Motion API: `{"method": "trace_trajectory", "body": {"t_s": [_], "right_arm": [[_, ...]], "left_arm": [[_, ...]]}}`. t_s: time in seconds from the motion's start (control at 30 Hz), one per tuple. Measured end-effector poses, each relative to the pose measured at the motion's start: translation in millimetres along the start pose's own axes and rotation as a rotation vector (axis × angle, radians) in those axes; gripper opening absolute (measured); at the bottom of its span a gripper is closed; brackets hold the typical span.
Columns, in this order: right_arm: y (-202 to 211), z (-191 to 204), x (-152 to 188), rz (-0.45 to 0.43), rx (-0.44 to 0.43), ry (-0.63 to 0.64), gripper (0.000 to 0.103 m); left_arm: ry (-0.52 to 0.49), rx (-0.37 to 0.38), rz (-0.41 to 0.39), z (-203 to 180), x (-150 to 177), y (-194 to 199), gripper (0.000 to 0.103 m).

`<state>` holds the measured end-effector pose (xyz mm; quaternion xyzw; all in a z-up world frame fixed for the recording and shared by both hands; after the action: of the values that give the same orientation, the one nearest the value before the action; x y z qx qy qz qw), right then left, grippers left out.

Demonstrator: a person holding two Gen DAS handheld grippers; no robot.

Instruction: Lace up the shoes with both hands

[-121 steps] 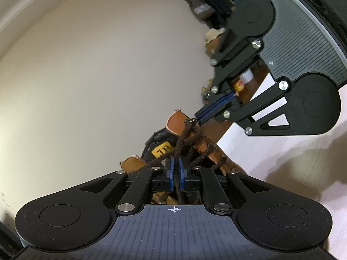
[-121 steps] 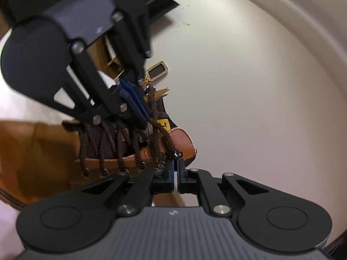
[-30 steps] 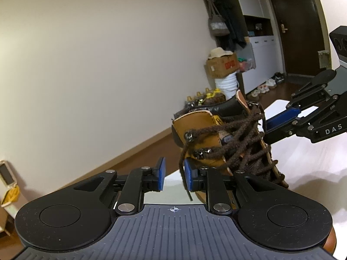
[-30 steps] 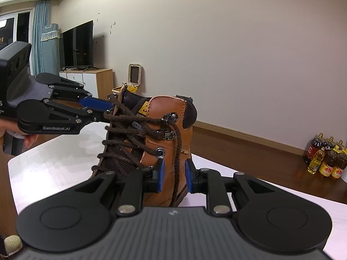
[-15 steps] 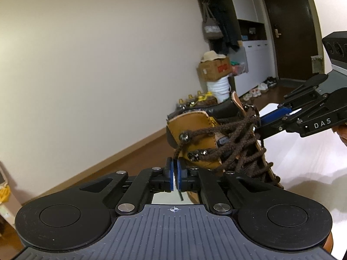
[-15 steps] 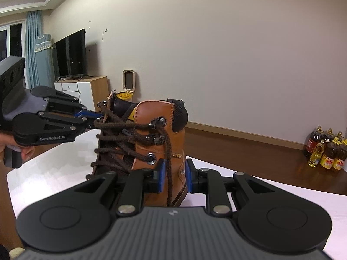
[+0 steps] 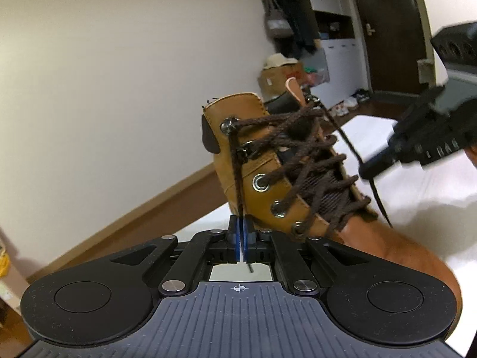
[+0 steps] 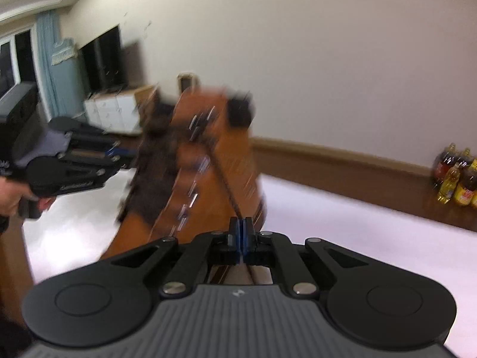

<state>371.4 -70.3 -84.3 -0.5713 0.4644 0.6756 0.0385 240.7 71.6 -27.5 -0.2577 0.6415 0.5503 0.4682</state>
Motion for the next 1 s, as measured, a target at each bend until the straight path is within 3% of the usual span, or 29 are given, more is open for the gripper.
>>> {"method": "trace_trajectory", "body": {"t_s": [0.4, 0.77, 0.83, 0.93, 1.0], "right_arm": [[5, 10, -4, -0.016, -0.013, -0.038, 0.002], [10, 20, 9, -0.018, 0.043, -0.097, 0.008], [15, 22, 13, -0.029, 0.051, -0.120, 0.015], [25, 34, 11, -0.079, 0.065, -0.130, 0.016], [30, 50, 0, -0.129, 0.101, -0.071, 0.015]], "left_arm": [[0.112, -0.007, -0.021, 0, 10, 18, 0.002], [0.248, -0.055, -0.004, -6, 25, 38, 0.002], [0.270, -0.064, 0.001, -13, 30, 42, 0.002], [0.303, -0.078, 0.009, -23, 37, 48, 0.002], [0.326, -0.087, 0.014, -30, 42, 53, 0.002]]}}
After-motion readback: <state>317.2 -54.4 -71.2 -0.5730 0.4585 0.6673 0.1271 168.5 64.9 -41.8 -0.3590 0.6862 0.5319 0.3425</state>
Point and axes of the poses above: each gripper's, at about its wrist camera, not at the fingertips, and y roughly against the way its jaws point, z to its left, x to its underside, the point moved 1 cm from there along -y, roughly the way its jaws point, and after that the axes turned 12 degrees about y, right-handed, at the moved point
